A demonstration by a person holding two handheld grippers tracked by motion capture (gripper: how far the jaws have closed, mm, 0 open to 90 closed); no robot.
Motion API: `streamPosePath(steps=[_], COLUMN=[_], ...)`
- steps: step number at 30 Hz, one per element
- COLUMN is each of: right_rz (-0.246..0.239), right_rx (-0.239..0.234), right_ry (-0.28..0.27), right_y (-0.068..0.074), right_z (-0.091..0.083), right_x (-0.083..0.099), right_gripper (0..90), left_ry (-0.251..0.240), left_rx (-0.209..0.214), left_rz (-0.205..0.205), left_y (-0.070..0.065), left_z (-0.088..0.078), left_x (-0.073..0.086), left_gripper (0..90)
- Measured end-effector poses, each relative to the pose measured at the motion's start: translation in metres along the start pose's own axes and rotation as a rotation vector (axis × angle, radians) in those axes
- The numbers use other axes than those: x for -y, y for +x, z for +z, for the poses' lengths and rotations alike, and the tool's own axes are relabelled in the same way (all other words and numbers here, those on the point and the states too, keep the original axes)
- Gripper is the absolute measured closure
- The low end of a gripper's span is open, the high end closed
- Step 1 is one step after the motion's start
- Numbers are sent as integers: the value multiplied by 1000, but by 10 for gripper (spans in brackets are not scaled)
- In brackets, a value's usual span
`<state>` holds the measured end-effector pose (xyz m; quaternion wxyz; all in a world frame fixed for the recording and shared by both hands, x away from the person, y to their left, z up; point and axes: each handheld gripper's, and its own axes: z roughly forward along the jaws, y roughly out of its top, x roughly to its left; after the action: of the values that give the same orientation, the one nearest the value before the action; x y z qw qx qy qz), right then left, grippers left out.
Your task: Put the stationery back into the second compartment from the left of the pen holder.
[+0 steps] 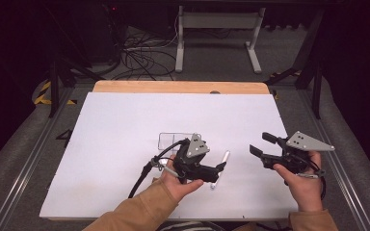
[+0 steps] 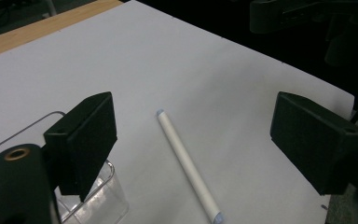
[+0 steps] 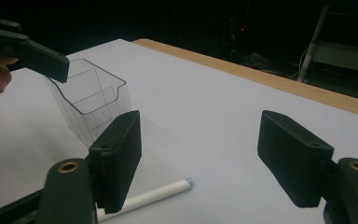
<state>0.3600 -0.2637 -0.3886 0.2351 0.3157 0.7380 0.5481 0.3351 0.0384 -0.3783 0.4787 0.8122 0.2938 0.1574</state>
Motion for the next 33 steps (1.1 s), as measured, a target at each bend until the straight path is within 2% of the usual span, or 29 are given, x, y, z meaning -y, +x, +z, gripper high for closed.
streamPosePath(steps=[4,11,13,19,27,33], right_rz=[-1,2,3,7,8,2], right_rx=[-4,-2,-3,-1,-4,-9], right_ry=[-3,-9,-13,-22,-26,-24], right_y=[0,0,-1,-2,-1,0], right_z=[0,0,-1,-3,-4,-3], right_x=[0,-1,-1,-3,-3,-3], right_gripper=[314,315,315,315,316,316], left_ry=[45,168,193,263,331,366], left_rx=[19,38,27,30,-5,-51], left_rz=[-22,2,11,-9,-25,-12], left_y=[-2,-9,-11,-11,-13,-14], left_z=[5,21,27,45,65,81], left_x=[-3,-8,-9,-8,-4,1], left_gripper=[180,207,217,234,248,293])
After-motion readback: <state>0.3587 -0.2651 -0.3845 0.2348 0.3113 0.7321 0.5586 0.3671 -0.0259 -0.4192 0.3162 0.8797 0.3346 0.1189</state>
